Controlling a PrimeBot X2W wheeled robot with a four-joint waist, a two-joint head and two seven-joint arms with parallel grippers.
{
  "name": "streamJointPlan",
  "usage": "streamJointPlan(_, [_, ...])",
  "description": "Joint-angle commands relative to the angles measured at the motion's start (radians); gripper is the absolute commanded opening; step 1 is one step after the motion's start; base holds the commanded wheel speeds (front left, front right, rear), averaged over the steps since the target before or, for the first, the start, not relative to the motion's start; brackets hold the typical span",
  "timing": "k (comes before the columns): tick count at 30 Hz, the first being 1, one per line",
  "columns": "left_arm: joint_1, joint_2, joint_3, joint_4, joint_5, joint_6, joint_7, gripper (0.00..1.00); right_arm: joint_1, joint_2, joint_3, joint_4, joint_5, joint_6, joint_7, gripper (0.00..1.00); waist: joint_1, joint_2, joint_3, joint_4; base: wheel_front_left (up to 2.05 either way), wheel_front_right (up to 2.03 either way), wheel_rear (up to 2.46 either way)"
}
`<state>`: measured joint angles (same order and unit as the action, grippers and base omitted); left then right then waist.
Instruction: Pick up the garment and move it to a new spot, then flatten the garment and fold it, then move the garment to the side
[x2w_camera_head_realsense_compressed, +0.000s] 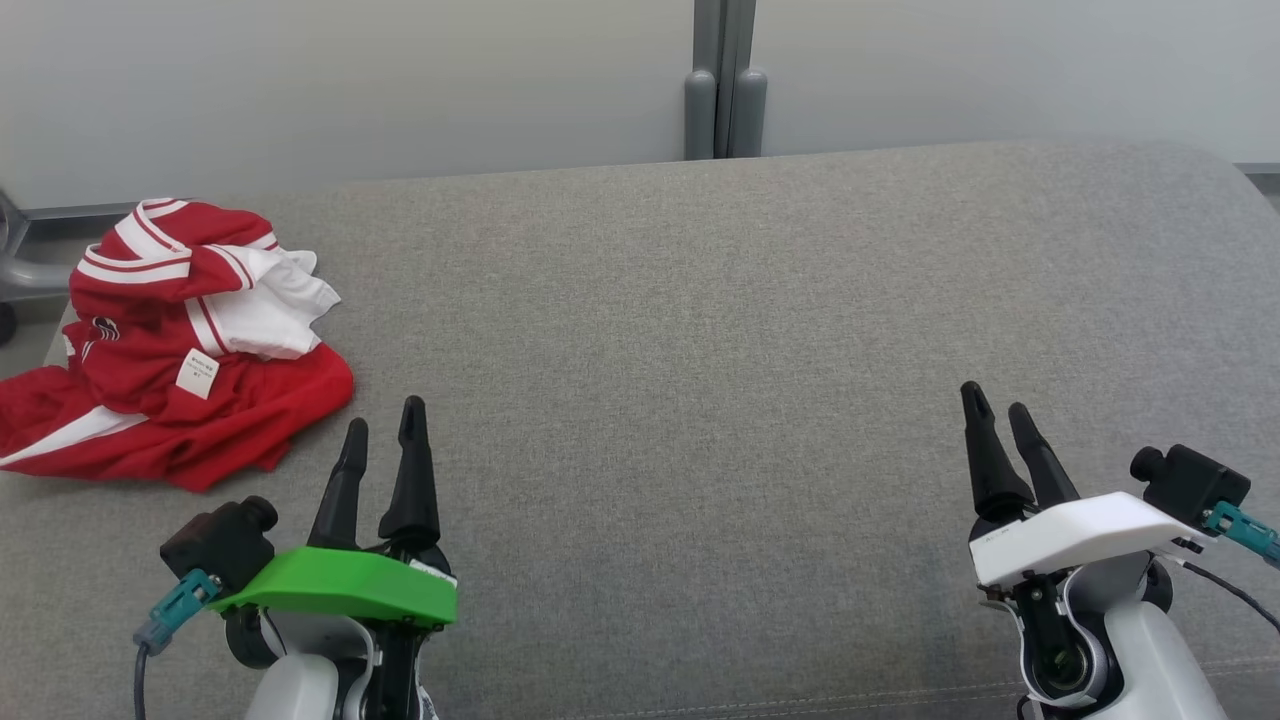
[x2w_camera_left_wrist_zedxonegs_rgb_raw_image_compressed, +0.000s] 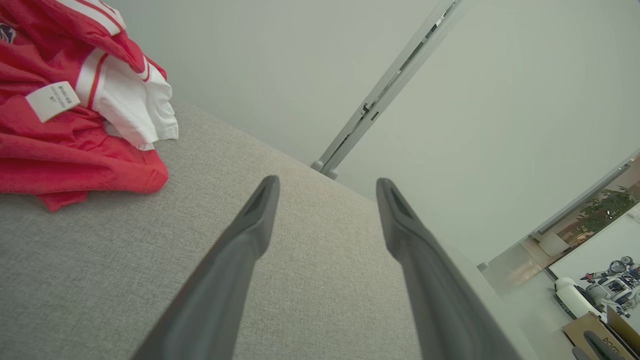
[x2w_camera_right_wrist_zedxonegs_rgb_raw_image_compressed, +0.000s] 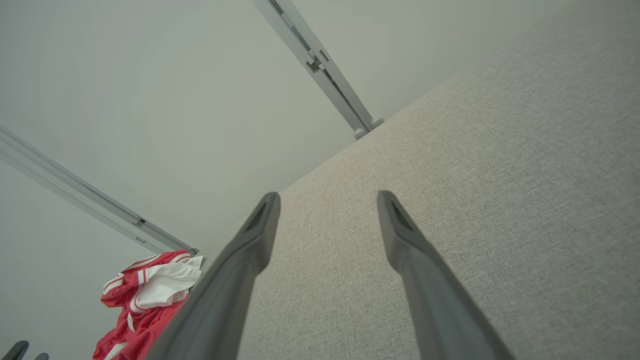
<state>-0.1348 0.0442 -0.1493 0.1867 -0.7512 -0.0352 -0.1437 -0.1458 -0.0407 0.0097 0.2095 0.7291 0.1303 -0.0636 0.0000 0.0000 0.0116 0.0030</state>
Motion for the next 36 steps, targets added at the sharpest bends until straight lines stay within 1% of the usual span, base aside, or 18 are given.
streamJointPlan(1, [-0.003,0.005,-0.011,-0.012,0.029,-0.013,-0.010,1.00,0.002,-0.006,0.007,-0.024,-0.032,0.000,-0.014,1.00,0.0000,0.0000,0.000,0.000,0.00,0.00,0.00])
streamJointPlan(4, [0.001,0.006,-0.016,-0.016,0.063,-0.017,-0.017,1.00,0.005,-0.006,0.027,-0.023,-0.079,0.000,-0.025,1.00,0.0000,0.0000,0.000,0.001,0.00,0.00,0.00])
streamJointPlan(7, [0.006,0.006,-0.015,-0.021,0.087,0.006,-0.023,1.00,0.011,-0.007,0.037,-0.018,-0.114,0.000,-0.036,1.00,0.0000,0.0000,-0.001,0.001,0.00,0.00,0.00])
streamJointPlan(13, [0.012,0.006,-0.027,-0.021,0.169,0.048,-0.036,1.00,0.020,-0.008,0.057,-0.038,-0.183,0.000,-0.057,1.00,0.0000,0.0000,-0.002,0.001,0.00,0.00,0.00])
streamJointPlan(20, [0.014,0.006,-0.044,-0.025,0.257,0.070,-0.048,1.00,0.031,-0.008,0.075,-0.064,-0.255,0.000,-0.079,1.00,0.0000,0.0000,-0.002,0.000,0.00,0.00,0.00])
streamJointPlan(27, [0.017,0.007,-0.054,-0.033,0.313,0.079,-0.060,1.00,0.037,-0.009,0.087,-0.083,-0.312,0.000,-0.098,1.00,0.0000,0.0000,0.001,-0.001,0.00,0.00,0.00])
streamJointPlan(32, [0.019,0.007,-0.063,-0.028,0.360,0.063,-0.071,1.00,0.039,-0.009,0.095,-0.099,-0.373,0.000,-0.115,1.00,0.0000,0.0000,0.005,-0.003,0.00,0.00,0.00])
streamJointPlan(36, [0.022,0.007,-0.066,-0.028,0.401,0.061,-0.079,1.00,0.046,-0.010,0.096,-0.109,-0.410,0.000,-0.129,1.00,0.0000,0.0000,0.008,-0.005,0.00,0.00,0.00])
